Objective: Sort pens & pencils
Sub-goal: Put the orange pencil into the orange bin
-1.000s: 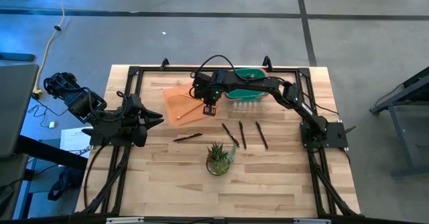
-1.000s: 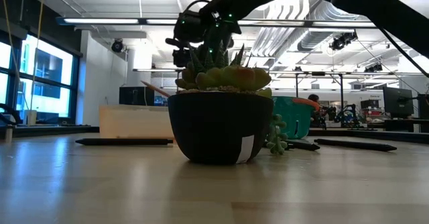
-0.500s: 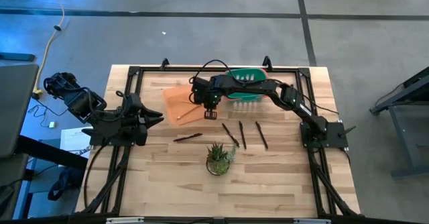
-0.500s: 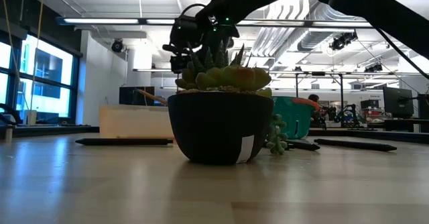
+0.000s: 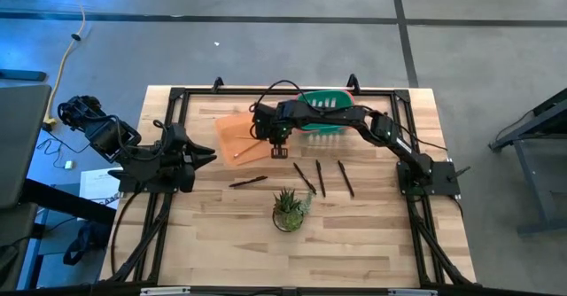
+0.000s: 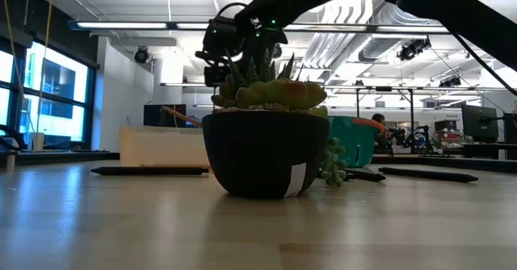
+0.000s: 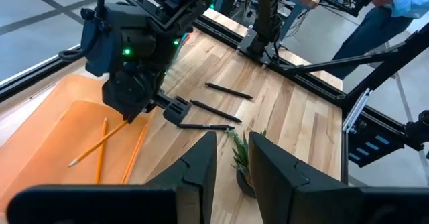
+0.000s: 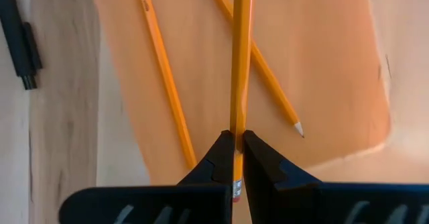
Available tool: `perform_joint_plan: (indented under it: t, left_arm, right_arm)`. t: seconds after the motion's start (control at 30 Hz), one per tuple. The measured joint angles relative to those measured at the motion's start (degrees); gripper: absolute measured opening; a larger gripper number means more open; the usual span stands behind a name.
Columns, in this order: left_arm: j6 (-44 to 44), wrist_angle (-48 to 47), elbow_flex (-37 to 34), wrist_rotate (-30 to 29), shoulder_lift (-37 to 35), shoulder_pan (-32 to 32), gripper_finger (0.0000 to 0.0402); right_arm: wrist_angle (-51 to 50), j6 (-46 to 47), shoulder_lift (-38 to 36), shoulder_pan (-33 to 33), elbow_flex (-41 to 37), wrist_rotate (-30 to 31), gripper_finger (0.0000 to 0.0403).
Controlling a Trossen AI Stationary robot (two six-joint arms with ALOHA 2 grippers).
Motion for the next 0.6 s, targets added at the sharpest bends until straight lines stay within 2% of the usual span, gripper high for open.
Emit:
perform_joint_plan:
  t: [0.6]
  left_arm:
    - [-0.35, 0.02, 0.0, 0.0, 0.0, 0.0, 0.0076]
  right_arm:
    - [-1.0, 0.24, 0.0, 0.07, -0.02, -1.87, 0.0014]
